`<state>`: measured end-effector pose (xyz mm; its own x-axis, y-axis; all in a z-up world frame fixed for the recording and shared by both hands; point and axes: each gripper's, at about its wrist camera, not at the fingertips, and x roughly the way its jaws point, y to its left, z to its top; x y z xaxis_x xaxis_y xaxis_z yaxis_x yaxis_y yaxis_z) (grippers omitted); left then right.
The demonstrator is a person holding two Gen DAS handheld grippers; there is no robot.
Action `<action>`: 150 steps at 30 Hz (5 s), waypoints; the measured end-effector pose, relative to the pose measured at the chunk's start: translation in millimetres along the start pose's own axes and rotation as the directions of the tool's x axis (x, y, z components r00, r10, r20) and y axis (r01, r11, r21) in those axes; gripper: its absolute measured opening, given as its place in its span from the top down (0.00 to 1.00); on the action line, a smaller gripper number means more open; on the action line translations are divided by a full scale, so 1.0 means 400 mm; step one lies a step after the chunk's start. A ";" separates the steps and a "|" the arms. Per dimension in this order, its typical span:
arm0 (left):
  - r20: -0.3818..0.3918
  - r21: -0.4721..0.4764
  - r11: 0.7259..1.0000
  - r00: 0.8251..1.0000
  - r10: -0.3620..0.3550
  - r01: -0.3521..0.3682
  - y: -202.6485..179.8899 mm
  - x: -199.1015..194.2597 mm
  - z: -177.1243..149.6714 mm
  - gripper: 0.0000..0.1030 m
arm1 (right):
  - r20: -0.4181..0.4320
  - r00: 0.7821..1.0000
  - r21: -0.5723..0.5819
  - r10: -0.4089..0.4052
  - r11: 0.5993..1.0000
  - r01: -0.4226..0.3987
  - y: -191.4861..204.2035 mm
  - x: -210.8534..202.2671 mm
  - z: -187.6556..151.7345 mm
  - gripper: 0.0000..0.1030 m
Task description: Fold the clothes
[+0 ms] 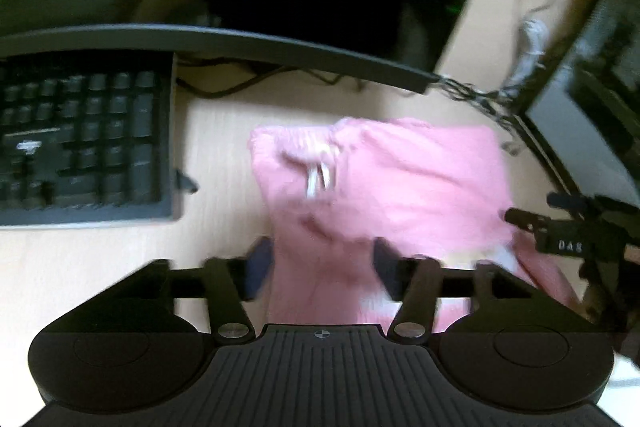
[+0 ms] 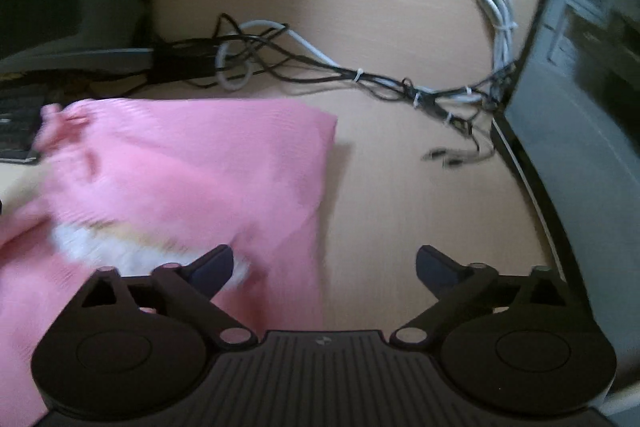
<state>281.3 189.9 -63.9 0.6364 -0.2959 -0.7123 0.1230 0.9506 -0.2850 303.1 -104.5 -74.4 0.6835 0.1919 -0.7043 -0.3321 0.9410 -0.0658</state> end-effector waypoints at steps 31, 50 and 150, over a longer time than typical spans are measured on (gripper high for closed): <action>0.084 -0.090 0.980 0.979 0.185 -0.177 -0.032 -0.213 -0.389 0.33 | 0.067 0.994 0.132 0.088 0.987 -0.096 -0.023 -0.309 -0.177 0.00; 0.081 0.308 0.928 0.978 0.193 -0.209 -0.345 -0.152 -0.443 0.89 | 0.069 0.967 0.060 0.247 0.966 -0.251 -0.101 -0.272 -0.191 0.00; 0.194 0.029 0.917 0.902 0.385 -0.398 -0.269 -0.139 -0.387 0.17 | -0.063 0.909 -0.108 0.413 0.902 -0.417 0.049 -0.197 -0.290 0.02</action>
<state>114.9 89.6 -93.1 0.7692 0.1176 -0.6281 -0.1185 0.9921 0.0406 167.1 -133.4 -102.2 0.4430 0.5452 -0.7117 -0.6553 0.7387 0.1580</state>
